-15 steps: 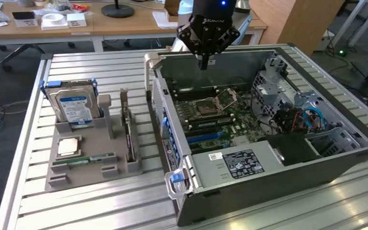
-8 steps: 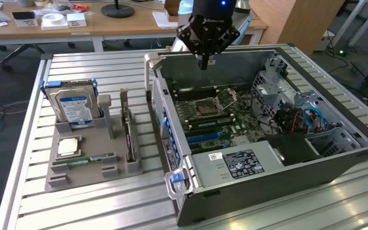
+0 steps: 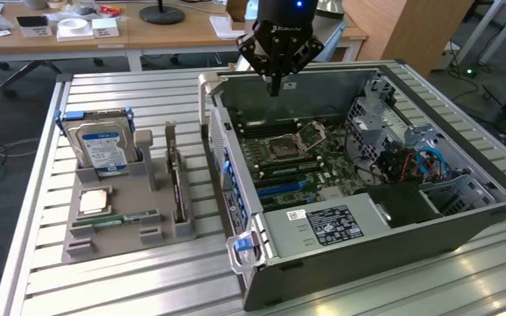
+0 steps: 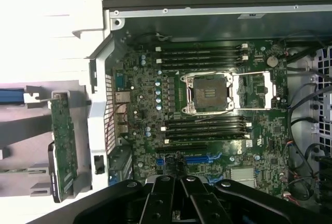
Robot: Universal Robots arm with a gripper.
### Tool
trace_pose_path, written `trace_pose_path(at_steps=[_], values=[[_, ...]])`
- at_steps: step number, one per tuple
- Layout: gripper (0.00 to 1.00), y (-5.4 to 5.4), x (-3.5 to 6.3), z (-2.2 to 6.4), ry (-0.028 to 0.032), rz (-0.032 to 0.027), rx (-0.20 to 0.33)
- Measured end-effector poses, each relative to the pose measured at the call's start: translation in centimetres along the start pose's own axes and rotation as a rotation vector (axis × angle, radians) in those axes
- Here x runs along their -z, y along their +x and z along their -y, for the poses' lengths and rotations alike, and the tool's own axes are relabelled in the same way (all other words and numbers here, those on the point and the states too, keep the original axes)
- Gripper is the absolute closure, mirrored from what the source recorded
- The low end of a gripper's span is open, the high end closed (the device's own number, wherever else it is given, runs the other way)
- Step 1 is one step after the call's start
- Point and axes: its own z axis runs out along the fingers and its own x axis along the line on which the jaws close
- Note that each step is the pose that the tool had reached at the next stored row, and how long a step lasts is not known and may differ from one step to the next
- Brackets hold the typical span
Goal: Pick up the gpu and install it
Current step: 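Reach for the gpu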
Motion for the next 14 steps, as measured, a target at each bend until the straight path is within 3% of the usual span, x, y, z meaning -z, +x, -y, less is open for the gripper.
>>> trace_pose_path(at_steps=[14], values=[[0.89, 2.2, 0.06, 0.17, 0.0, 0.0, 0.0]])
